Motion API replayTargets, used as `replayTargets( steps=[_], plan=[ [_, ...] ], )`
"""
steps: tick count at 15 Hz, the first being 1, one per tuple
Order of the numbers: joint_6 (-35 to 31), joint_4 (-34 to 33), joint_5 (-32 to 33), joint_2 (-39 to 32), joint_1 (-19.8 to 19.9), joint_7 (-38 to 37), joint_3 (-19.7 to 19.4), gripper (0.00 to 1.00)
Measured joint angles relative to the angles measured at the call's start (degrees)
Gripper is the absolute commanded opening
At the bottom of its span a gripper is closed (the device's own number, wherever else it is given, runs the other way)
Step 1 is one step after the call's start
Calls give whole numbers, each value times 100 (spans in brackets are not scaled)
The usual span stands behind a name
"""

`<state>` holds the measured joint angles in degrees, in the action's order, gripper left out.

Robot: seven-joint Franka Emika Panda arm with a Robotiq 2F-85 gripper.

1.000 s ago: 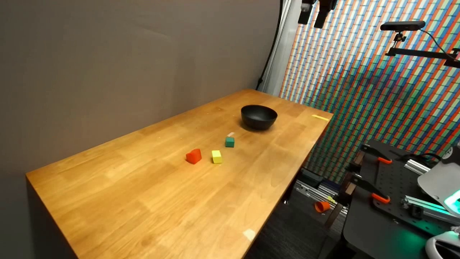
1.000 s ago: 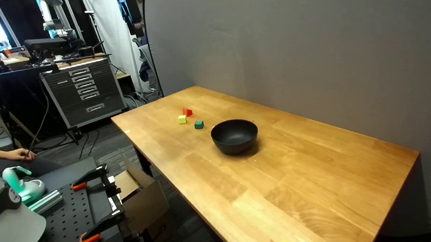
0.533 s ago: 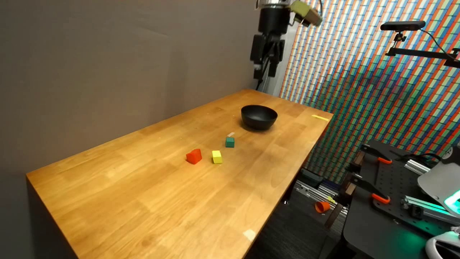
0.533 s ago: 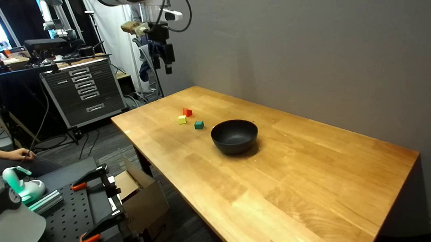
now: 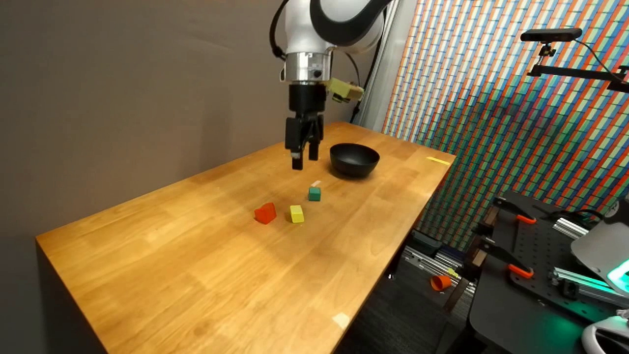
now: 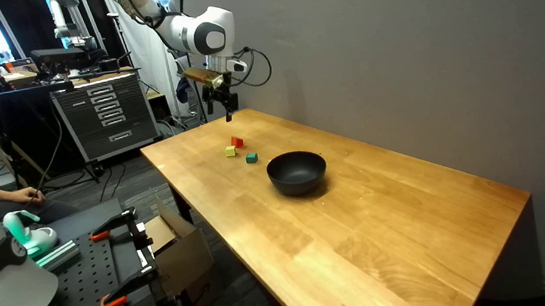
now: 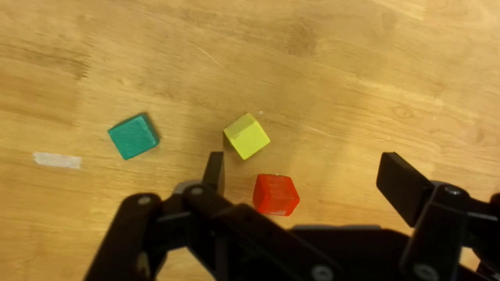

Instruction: Put the orange and green blocks in the bowl

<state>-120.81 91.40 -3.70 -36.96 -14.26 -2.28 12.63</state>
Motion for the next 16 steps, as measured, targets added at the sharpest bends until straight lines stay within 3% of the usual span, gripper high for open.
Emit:
replayTargets(
  steps=[7,12,13,16],
  plan=[
    [164,-1790,119,-1780,-447,74,-100,100],
    [253,-3019,566,-2682,-896,-149,-468,100],
    [281,-3256,625,-2842,-986,-193,-553,83],
    [488,-3965,765,-3314,-1192,-298,-777,58]
  ],
)
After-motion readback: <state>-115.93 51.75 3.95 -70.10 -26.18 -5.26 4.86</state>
